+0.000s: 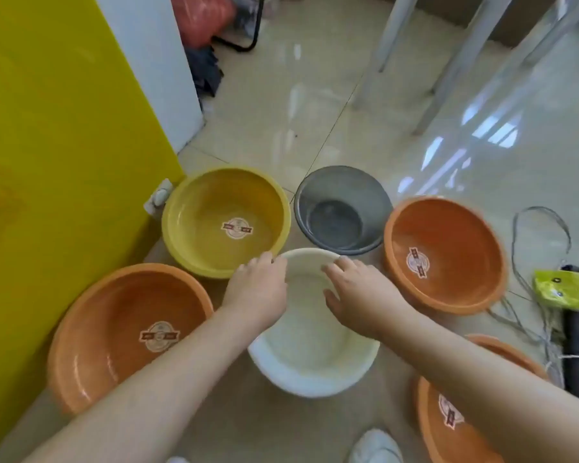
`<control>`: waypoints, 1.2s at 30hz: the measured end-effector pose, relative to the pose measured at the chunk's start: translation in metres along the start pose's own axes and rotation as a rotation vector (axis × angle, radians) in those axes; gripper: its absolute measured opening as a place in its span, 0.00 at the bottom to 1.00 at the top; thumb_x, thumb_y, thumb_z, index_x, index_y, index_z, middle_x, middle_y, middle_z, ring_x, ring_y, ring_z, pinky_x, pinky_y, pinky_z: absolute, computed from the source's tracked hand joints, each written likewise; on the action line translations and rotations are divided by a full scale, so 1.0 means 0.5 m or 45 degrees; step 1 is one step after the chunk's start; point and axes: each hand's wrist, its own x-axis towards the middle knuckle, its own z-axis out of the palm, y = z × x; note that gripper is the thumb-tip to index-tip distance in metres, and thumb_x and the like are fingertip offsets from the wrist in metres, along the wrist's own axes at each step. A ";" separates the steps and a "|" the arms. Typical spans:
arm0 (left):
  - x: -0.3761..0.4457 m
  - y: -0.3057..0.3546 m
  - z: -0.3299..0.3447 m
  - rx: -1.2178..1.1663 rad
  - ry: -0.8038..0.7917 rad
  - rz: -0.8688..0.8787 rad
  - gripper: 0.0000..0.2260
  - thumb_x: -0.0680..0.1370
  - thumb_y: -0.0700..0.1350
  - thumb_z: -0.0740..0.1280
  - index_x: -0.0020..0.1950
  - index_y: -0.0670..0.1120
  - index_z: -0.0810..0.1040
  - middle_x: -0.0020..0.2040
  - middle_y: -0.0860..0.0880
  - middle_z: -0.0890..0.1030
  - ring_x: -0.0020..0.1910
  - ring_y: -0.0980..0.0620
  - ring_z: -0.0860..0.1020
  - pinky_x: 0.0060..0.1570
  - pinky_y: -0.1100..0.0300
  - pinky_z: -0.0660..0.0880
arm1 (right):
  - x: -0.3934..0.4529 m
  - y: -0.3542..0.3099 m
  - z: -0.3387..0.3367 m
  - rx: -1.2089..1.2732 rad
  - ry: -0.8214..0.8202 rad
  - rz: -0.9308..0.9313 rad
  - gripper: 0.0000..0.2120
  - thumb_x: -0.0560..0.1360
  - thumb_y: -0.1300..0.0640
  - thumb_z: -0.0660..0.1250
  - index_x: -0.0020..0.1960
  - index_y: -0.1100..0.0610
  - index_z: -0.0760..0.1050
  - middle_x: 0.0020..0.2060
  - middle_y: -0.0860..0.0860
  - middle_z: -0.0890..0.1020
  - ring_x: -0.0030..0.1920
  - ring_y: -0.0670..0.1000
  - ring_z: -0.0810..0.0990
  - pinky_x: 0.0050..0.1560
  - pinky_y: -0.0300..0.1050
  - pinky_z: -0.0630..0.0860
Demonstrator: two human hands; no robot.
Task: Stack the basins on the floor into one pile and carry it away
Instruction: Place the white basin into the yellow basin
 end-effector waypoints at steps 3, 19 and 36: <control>0.058 -0.048 0.076 0.211 0.090 -0.162 0.18 0.74 0.38 0.65 0.64 0.45 0.71 0.61 0.45 0.76 0.61 0.43 0.75 0.58 0.51 0.70 | -0.003 0.013 0.038 -0.052 -0.080 -0.050 0.20 0.79 0.49 0.60 0.68 0.55 0.69 0.64 0.55 0.74 0.63 0.59 0.75 0.60 0.53 0.72; 0.002 -0.117 -0.039 0.113 0.491 0.256 0.16 0.61 0.31 0.69 0.38 0.48 0.68 0.33 0.46 0.79 0.33 0.39 0.80 0.27 0.58 0.63 | -0.020 0.090 -0.019 -0.030 0.226 0.099 0.17 0.79 0.50 0.59 0.65 0.55 0.71 0.57 0.53 0.76 0.57 0.58 0.77 0.49 0.49 0.73; -0.133 -0.025 0.250 0.371 0.670 1.134 0.19 0.77 0.42 0.55 0.27 0.50 0.73 0.24 0.52 0.73 0.20 0.54 0.71 0.22 0.65 0.71 | -0.068 0.351 0.238 -0.249 -0.147 0.585 0.17 0.76 0.49 0.62 0.62 0.54 0.70 0.57 0.52 0.82 0.57 0.56 0.80 0.55 0.52 0.73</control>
